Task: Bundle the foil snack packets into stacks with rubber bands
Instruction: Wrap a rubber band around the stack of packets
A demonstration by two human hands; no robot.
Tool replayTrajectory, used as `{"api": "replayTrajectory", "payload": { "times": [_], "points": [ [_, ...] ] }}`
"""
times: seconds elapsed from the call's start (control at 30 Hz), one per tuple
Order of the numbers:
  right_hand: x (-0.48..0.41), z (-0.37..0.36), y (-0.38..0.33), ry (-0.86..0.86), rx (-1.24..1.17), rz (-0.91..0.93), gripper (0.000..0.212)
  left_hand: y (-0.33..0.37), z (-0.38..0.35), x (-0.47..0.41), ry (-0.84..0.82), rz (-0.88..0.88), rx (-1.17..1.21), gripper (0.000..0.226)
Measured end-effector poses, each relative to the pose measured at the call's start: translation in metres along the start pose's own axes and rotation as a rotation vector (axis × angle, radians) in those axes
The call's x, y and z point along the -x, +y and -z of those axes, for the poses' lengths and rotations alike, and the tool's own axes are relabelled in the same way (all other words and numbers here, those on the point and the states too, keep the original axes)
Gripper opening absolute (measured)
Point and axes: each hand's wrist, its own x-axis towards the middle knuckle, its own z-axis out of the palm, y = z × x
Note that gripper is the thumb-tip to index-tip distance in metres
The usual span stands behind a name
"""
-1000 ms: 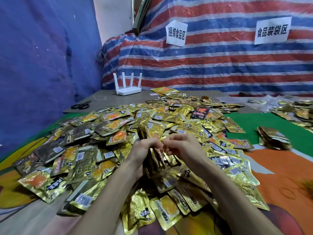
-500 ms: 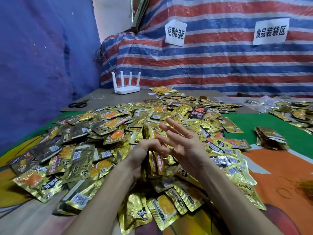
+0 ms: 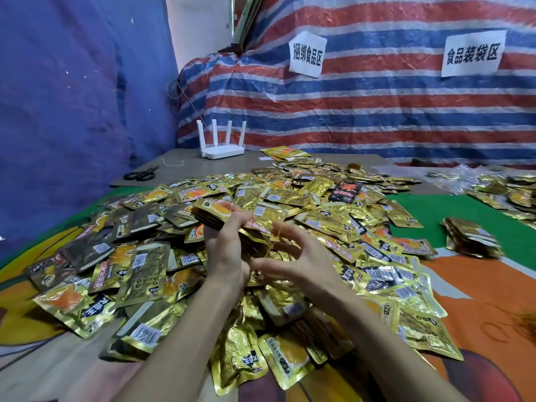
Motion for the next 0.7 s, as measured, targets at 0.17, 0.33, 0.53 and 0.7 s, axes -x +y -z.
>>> {"api": "replayTrajectory", "payload": {
  "times": [0.17, 0.33, 0.53, 0.7],
  "points": [
    [0.004, -0.018, -0.005, 0.051, 0.011, 0.073, 0.097, 0.005, -0.001, 0.008, -0.122, 0.073, 0.056, 0.005],
    [0.000, -0.013, -0.010, 0.138, -0.157, 0.108, 0.089, 0.004, -0.009, 0.012, -0.195, 0.118, 0.084, 0.015],
    [0.001, -0.004, -0.017, 0.150, -0.177, 0.152, 0.077, 0.005, -0.006, 0.009, -0.199, 0.064, 0.049, 0.014],
    [0.001, -0.004, -0.018, 0.156, -0.085, 0.213, 0.075, 0.003, -0.006, 0.011, -0.248, 0.088, 0.115, 0.017]
  ]
}}
